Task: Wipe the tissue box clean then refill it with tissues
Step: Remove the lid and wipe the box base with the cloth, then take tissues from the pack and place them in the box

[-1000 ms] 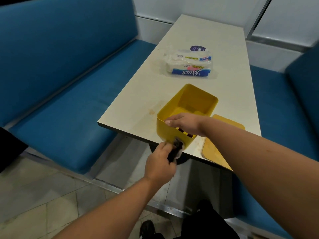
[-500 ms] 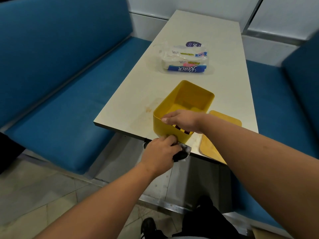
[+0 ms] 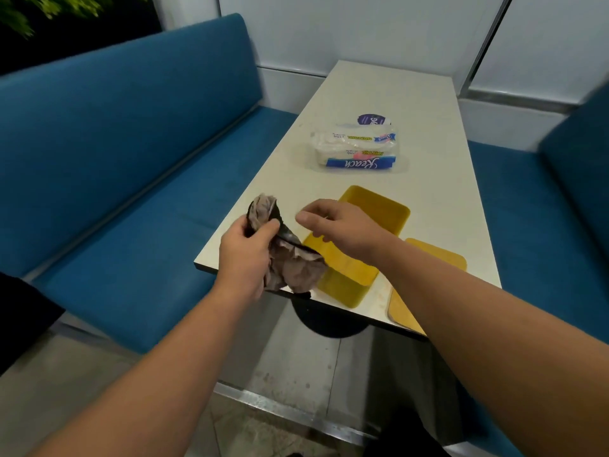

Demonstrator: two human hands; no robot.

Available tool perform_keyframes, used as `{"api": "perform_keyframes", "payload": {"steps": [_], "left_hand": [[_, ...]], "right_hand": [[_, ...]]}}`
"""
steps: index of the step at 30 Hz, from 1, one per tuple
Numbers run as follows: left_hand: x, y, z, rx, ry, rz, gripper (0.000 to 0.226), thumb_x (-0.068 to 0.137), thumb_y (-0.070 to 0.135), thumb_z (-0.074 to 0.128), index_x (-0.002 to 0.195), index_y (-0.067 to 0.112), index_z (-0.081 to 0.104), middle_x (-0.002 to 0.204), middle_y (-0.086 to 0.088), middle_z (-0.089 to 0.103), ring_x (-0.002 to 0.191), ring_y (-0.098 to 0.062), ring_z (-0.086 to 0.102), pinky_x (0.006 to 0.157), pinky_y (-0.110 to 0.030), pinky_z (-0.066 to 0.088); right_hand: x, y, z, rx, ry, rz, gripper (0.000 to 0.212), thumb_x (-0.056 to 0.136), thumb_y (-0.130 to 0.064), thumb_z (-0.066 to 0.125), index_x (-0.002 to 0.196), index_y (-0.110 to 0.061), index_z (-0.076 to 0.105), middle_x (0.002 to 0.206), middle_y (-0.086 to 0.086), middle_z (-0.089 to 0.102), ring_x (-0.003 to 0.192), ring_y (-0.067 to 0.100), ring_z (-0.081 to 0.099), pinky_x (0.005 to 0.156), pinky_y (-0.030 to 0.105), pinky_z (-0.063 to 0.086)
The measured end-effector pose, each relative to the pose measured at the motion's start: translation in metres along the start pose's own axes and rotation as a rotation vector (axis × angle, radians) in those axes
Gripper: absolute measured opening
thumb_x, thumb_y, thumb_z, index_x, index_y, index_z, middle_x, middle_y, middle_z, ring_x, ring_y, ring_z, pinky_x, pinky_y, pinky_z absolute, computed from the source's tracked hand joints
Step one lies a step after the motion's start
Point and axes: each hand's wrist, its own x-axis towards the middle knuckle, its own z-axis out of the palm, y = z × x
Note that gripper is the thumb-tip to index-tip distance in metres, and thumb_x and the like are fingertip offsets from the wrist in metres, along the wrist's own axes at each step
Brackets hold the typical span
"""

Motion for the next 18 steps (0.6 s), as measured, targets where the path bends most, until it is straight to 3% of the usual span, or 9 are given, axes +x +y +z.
{"api": "perform_keyframes", "payload": {"steps": [3,5,10,14,18], "left_hand": [[0.016,0.029,0.013,-0.017,-0.109,-0.051,0.010,0.095,0.018,0.060,0.097,0.013,0.069,0.093,-0.013,0.074,0.091,-0.030,0.071,0.081,-0.045,0.058],[0.023,0.041,0.019,-0.015,-0.161,-0.042,0.014,0.096,0.017,0.059,0.101,0.009,0.068,0.094,-0.014,0.074,0.090,-0.029,0.072,0.079,-0.043,0.058],[0.034,0.049,0.029,0.038,-0.165,-0.004,0.012,0.097,0.017,0.056,0.102,0.015,0.067,0.096,-0.008,0.075,0.089,-0.022,0.073,0.073,-0.035,0.059],[0.042,0.051,0.046,0.151,-0.217,-0.079,0.011,0.093,0.022,0.060,0.104,0.024,0.060,0.105,-0.003,0.072,0.096,-0.023,0.069,0.082,-0.042,0.057],[0.049,0.052,0.076,0.225,-0.288,-0.092,0.033,0.079,0.010,0.067,0.111,0.015,0.060,0.109,-0.009,0.069,0.099,-0.028,0.066,0.083,-0.047,0.057]], "right_hand": [[0.003,-0.015,0.009,0.069,-0.025,-0.033,0.050,0.073,-0.055,0.074,0.110,-0.024,0.062,0.101,-0.008,0.067,0.094,0.010,0.063,0.083,0.032,0.055],[0.009,-0.016,0.008,0.078,0.091,-0.033,0.049,0.072,-0.045,0.079,0.112,-0.023,0.060,0.102,-0.006,0.067,0.095,0.013,0.063,0.084,0.036,0.055],[0.022,-0.005,-0.002,0.366,0.307,-0.011,0.010,0.080,-0.027,0.066,0.090,-0.028,0.067,0.094,-0.001,0.073,0.093,0.022,0.068,0.086,0.048,0.055],[0.026,0.008,-0.018,0.604,0.407,0.069,0.015,0.088,-0.016,0.061,0.101,-0.018,0.069,0.100,0.007,0.073,0.095,0.027,0.069,0.087,0.051,0.055],[0.027,0.017,-0.046,0.679,0.531,0.078,0.021,0.086,-0.018,0.063,0.106,-0.016,0.069,0.103,0.007,0.072,0.096,0.028,0.069,0.086,0.049,0.056]]}}
